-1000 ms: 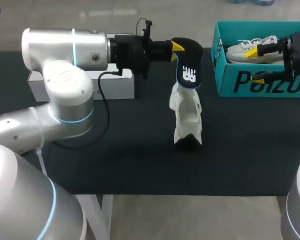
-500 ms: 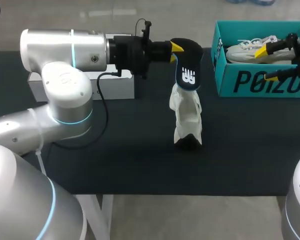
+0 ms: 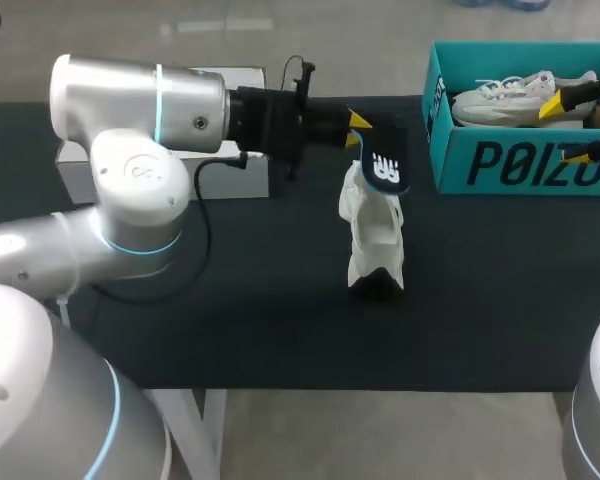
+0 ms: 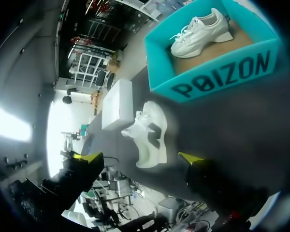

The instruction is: Take the shoe out of the shoebox, open the shoe tongue, remove and reinsert the insole, then place the shoe into the shoebox

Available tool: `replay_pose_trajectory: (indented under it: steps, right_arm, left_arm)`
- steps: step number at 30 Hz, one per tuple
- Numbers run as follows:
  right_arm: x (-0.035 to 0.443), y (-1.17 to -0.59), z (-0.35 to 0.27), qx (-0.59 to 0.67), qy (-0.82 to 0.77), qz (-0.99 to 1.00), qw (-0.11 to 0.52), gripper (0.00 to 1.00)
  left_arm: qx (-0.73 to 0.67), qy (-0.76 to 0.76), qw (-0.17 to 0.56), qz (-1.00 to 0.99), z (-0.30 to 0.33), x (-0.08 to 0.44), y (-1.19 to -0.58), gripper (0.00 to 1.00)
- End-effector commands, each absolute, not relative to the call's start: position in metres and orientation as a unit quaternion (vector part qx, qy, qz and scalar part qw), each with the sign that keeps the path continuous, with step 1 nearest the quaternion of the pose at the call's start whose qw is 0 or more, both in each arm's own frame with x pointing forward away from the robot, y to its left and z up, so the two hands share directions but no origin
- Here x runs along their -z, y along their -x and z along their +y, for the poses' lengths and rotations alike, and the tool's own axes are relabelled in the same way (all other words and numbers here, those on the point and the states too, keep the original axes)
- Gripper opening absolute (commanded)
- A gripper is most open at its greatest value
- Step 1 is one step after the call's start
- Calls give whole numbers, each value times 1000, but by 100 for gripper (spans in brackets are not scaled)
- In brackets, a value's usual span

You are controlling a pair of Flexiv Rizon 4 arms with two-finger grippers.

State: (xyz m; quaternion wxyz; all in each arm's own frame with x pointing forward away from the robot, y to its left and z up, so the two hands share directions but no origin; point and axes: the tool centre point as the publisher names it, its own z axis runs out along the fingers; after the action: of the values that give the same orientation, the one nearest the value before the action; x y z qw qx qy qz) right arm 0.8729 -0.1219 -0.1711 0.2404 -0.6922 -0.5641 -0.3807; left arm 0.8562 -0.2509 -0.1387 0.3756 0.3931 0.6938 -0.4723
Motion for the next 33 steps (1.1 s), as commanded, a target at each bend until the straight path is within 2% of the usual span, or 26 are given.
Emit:
replay_pose_trajectory:
  steps: [1,14,22,33]
  right_arm:
    - [170,-872,-129,379,692,-566,239,100]
    - [182,-865,-129,354,635,-635,262,100]
    - [187,-871,-129,335,647,-638,248,100]
    - [187,-871,-129,335,647,-638,248,100]
  left_arm:
    - [435,-388,330,743,-260,142,-854,0]
    - [440,-356,294,770,-265,181,-839,0]
    - [450,-350,247,783,-284,197,-826,0]
    - [469,-411,192,758,-289,225,-796,0]
